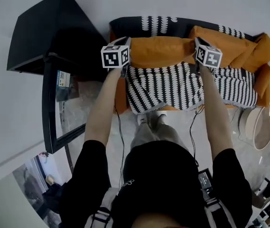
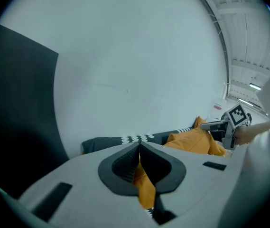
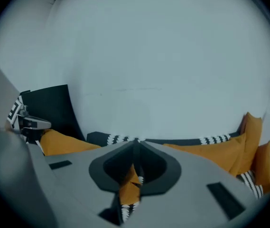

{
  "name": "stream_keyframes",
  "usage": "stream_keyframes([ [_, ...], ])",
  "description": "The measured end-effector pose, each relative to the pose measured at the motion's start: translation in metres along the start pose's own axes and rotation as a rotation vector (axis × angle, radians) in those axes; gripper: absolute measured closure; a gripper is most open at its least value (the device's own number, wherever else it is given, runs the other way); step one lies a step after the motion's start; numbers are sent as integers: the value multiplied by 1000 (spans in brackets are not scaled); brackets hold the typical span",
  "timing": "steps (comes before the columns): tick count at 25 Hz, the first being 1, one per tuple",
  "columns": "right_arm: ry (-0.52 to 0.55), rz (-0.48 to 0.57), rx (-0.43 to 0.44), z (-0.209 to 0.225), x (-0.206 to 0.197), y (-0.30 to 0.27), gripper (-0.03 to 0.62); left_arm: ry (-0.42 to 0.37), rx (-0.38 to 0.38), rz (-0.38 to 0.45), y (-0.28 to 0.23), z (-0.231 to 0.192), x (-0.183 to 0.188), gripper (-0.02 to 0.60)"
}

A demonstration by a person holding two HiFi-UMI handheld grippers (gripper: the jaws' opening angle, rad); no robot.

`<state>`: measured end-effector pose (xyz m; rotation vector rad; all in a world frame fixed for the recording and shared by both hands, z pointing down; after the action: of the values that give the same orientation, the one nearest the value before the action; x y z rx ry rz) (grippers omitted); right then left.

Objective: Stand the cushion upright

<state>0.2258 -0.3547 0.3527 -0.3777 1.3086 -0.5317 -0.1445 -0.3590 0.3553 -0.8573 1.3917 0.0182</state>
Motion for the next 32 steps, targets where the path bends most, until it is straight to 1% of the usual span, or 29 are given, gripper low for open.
stream_keyframes([
  [1,6,17,-16,-2,10,0,571,-3,3,1,-5,-5,5,571],
  [2,6,37,-14,-5,19,1,571,-6,7,3,-9,-10,9,571],
  [4,2,71,21,-14,28,5,571,-12,18,9,-15,-20,16,571],
  [6,1,79,50,-24,23,13,571,1,8,13,-22,-27,20,571],
  [8,-7,81,80,-36,16,23,571,34,-6,31,-24,-30,25,571],
  [11,-25,112,160,-56,13,40,571,71,-18,117,-15,-21,38,571],
  [14,-50,163,251,-72,10,66,572,87,-20,213,12,2,45,571],
  [15,-58,182,278,-76,10,75,572,98,-32,250,24,11,48,571],
  [17,-42,212,330,-88,12,93,572,114,-91,340,50,30,54,572],
  [18,-9,224,354,-97,14,102,572,108,-132,386,63,41,58,572],
  [19,32,237,373,-106,16,112,572,86,-166,420,76,52,63,572],
  [21,92,280,402,-123,23,135,572,9,-192,457,104,76,75,572],
  [23,121,328,423,-138,31,161,572,-59,-183,487,135,98,88,572],
  [26,156,395,455,-155,46,197,572,-128,-163,548,180,124,114,572],
  [28,167,466,475,-163,60,220,572,-184,-125,588,205,136,131,572],
  [29,179,508,475,-166,66,233,572,-209,-94,604,217,141,137,572],
  [30,198,549,463,-168,70,245,572,-225,-57,618,227,146,141,572],
  [32,240,618,425,-171,74,265,571,-232,10,650,246,153,143,572],
])
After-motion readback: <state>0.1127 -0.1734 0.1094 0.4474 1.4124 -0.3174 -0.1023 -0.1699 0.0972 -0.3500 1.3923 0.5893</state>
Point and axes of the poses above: the fingertips, and each gripper's own axes: y backward along the fingers, z to its right, x out of its top, the point moved 7 cm from there along y, backward along the fingers, and after that the axes turned 12 degrees about -y, right-handed, at the moved point
